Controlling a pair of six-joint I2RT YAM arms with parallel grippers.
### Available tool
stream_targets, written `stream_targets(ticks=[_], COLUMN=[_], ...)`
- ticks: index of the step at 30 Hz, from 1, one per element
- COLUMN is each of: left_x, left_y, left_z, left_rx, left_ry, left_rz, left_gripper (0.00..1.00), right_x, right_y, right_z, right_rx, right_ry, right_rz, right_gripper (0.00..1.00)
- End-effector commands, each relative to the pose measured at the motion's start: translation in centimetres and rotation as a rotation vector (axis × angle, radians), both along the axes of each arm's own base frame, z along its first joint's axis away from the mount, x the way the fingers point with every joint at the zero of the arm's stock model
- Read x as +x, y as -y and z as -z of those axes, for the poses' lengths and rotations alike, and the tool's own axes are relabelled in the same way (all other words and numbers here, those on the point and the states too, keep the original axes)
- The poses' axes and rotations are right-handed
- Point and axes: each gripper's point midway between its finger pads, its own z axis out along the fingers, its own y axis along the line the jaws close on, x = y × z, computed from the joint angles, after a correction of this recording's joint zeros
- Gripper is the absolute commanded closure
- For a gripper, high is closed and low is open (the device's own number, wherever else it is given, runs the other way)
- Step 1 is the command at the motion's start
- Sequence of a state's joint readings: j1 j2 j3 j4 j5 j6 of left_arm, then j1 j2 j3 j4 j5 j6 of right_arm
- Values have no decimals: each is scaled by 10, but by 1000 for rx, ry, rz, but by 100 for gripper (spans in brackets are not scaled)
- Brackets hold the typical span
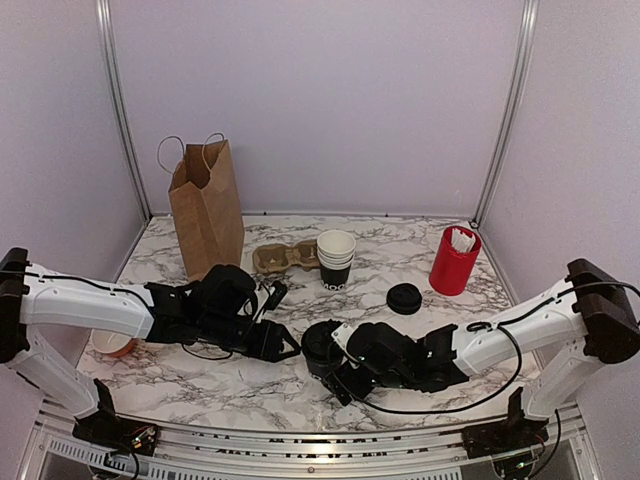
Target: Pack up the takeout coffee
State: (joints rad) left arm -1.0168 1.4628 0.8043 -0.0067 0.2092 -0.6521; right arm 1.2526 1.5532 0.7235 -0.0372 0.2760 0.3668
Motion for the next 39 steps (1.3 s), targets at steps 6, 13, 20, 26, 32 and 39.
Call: stream_targets(ticks=[6, 13, 20, 26, 32, 39], left_x=[14, 24, 36, 36, 36, 37], left_y=[-9, -16, -21, -20, -21, -21], left_z=[-8, -15, -27, -34, -29, -24], left_rx=[12, -4, -39, -55, -49, -48], left_ry=[20, 20, 15, 21, 14, 1], left_rz=[-29, -71, -127, -125, -129, -142], left_gripper=[50, 50, 49, 49, 49, 49], right_x=[32, 49, 47, 30, 16, 24], right_y=[-11, -25, -31, -10, 12, 16], right_z=[-17, -18, -27, -32, -49, -106], right_rx=[62, 79, 76, 29, 21, 64], right_ry=[107, 122, 88, 29, -4, 36], right_rz=[136, 147, 109, 74, 57, 83], right_gripper=[10, 11, 10, 8, 8, 9])
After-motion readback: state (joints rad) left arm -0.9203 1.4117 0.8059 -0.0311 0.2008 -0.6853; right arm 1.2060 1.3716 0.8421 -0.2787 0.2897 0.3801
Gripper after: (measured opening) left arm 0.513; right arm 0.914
